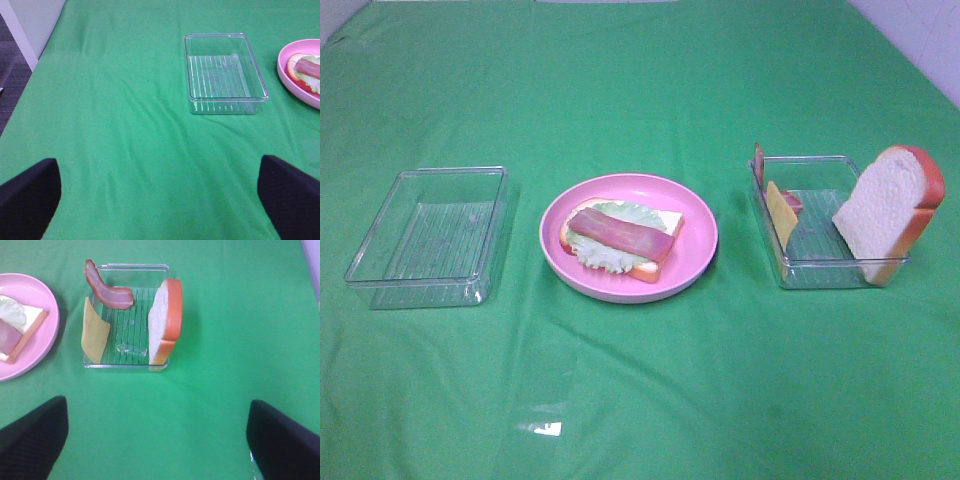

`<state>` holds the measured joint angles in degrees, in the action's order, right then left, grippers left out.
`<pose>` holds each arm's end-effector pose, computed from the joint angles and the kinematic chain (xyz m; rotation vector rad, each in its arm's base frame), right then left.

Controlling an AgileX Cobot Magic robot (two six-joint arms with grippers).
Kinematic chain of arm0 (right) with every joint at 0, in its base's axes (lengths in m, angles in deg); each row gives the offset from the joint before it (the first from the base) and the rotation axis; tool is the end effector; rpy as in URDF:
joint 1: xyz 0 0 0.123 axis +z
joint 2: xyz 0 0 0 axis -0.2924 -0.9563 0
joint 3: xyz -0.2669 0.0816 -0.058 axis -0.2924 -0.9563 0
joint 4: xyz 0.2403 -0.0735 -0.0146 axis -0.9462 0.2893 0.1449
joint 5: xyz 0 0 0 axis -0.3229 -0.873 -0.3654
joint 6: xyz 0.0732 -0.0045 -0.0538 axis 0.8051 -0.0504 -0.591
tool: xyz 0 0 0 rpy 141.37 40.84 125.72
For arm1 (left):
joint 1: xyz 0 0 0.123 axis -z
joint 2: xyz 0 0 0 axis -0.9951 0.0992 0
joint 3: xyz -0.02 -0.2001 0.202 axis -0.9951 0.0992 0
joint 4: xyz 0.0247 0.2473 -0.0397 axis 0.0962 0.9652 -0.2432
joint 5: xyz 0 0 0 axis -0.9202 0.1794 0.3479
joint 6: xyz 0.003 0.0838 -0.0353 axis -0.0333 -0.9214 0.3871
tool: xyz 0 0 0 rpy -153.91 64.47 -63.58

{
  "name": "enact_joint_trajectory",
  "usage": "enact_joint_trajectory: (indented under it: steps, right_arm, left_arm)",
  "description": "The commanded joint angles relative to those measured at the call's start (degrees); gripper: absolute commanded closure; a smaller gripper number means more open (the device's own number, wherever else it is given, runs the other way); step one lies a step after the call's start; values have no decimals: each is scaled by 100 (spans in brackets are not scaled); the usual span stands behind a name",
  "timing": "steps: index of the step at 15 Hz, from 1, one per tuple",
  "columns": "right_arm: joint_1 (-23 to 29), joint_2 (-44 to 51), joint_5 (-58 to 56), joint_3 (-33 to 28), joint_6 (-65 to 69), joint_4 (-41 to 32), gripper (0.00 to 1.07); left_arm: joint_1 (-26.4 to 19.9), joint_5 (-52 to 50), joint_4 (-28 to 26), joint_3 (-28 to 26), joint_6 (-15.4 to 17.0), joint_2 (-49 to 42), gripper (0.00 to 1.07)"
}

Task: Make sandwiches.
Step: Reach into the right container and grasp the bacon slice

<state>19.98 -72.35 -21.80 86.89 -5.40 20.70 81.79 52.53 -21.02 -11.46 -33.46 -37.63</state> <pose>0.1698 0.0101 0.3548 0.0166 2.3756 0.0752 -0.0087 -0.0004 0.2808 -0.0550 2.0390 0.0213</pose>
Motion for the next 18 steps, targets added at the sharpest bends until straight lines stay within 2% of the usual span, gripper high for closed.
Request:
enact_joint_trajectory:
  steps: [1,3,4,8,10,14,18]
  right_arm:
    - [-23,-928,-189,802,-155,6,13]
    - [-17,-1753,-453,1576,-246,6,13]
    - [-17,-1914,-539,1736,-246,6,13]
    - [0,-3283,-1163,3060,-212,-29,13]
    - [264,-3770,-1289,3512,-201,149,13]
    - [1129,-4973,-1507,4486,201,625,13]
    - [1192,-5919,-1530,5151,258,401,13]
  left_arm:
    - [-6,-40,0,6,-6,-86,6]
    - [-6,-40,0,6,-6,-86,6]
    - [-6,-40,0,6,-6,-86,6]
    - [-6,-40,0,6,-6,-86,6]
    - [-6,-40,0,6,-6,-86,6]
    - [-6,-40,0,6,-6,-86,6]
    - [-6,-40,0,6,-6,-86,6]
